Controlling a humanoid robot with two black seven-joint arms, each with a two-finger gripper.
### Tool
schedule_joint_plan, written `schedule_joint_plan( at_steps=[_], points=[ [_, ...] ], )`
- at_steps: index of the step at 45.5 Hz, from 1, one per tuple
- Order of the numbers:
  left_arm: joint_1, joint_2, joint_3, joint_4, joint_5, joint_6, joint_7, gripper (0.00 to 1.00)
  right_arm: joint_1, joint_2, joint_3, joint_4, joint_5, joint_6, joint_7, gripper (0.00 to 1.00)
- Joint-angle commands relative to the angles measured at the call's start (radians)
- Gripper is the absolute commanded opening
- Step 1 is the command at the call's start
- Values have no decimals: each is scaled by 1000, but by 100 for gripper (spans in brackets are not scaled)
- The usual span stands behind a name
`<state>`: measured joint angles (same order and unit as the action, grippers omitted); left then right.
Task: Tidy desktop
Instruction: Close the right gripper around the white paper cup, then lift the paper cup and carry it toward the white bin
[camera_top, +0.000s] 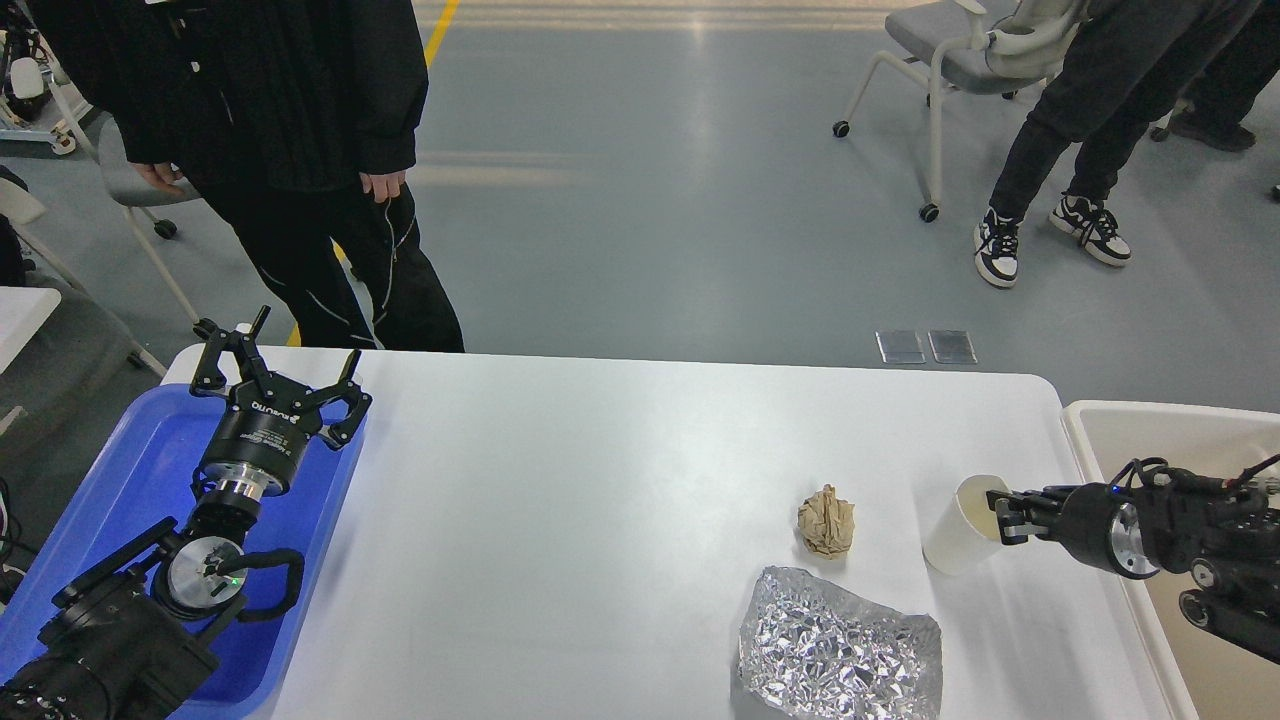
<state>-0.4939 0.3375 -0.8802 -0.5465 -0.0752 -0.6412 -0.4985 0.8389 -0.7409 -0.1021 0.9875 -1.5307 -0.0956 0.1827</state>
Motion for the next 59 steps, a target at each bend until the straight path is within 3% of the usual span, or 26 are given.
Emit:
schedule_joint_plan(
  at_steps=[1, 15, 30, 43, 59],
  points=[
    [0, 0, 0, 0, 0, 0, 0, 100, 0, -5, -1, 23, 12, 5, 1, 0],
    [0, 0, 0, -1, 0, 0, 0, 100, 20, -83, 16, 118, 18, 13, 1, 0],
    [0, 0, 0, 0, 0, 0, 0, 100, 153, -224, -2, 232, 184, 62, 3, 0],
    [0, 0, 0, 0, 0, 0, 0, 100, 333, -416, -1, 361, 113, 214, 3, 0],
    [0, 0, 0, 0, 0, 0, 0, 100, 592, -549, 1, 487, 98, 441, 3, 0]
  ],
)
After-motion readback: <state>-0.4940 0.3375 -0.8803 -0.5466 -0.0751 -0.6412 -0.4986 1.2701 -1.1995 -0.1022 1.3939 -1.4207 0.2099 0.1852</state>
